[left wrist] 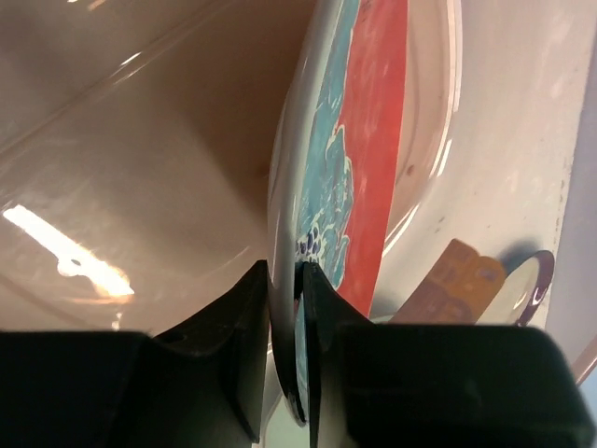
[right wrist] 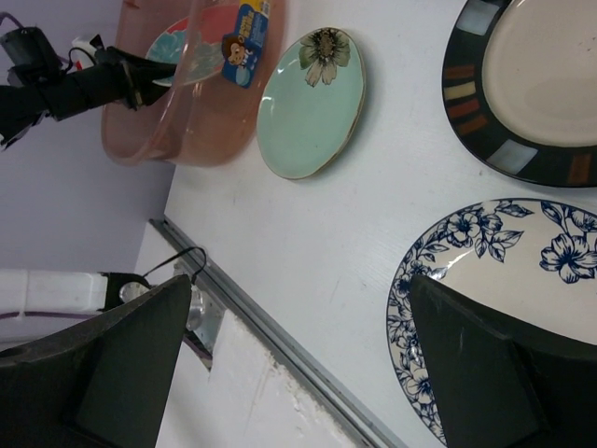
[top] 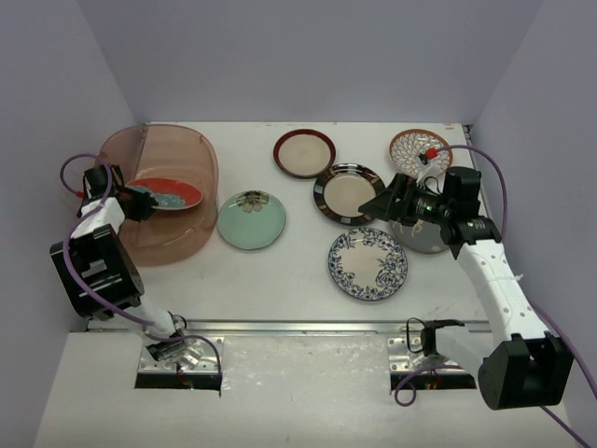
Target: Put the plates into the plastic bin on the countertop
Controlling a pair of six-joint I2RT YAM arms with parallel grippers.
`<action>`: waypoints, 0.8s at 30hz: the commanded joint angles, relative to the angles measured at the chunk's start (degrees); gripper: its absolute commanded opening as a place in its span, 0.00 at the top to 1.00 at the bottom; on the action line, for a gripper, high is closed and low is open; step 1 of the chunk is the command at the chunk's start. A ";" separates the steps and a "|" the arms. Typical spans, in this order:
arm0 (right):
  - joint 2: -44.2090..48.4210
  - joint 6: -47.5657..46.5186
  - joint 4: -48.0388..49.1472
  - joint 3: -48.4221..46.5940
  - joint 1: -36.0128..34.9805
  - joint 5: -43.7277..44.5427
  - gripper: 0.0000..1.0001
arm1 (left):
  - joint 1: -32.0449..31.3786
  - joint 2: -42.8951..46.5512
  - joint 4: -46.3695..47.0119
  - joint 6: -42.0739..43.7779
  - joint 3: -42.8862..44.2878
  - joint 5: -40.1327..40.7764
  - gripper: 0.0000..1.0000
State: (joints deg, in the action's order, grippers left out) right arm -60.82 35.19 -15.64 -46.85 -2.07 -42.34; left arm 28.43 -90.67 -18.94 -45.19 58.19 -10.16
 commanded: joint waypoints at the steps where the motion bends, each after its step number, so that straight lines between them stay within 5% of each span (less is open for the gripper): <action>1: 0.28 0.32 3.89 1.53 -0.04 -1.80 0.01 | -3.03 -1.83 7.14 0.81 6.10 1.67 0.82; 5: 0.71 0.32 4.52 2.56 -0.13 -2.31 0.01 | -3.64 -5.18 5.27 1.17 9.18 3.74 0.70; 9: 0.88 -0.11 4.65 2.98 -0.04 -2.48 0.01 | -4.41 -7.48 1.53 2.54 12.08 6.40 0.35; 12: 0.21 -0.37 3.91 2.99 -0.05 -1.16 0.01 | -4.69 -7.01 0.53 3.07 12.61 7.49 0.30; 14: -0.19 -1.01 2.50 3.17 -0.05 0.31 0.01 | -4.88 -6.25 -1.06 3.46 13.64 7.82 0.01; 24: -1.94 -2.87 -7.84 2.76 -0.06 25.75 0.01 | -5.33 8.59 -11.91 2.87 13.57 9.44 0.00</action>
State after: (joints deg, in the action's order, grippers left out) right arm -61.77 32.36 -20.14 -43.83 -2.17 -27.36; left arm 23.51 -89.53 -27.48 -42.33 69.65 -1.46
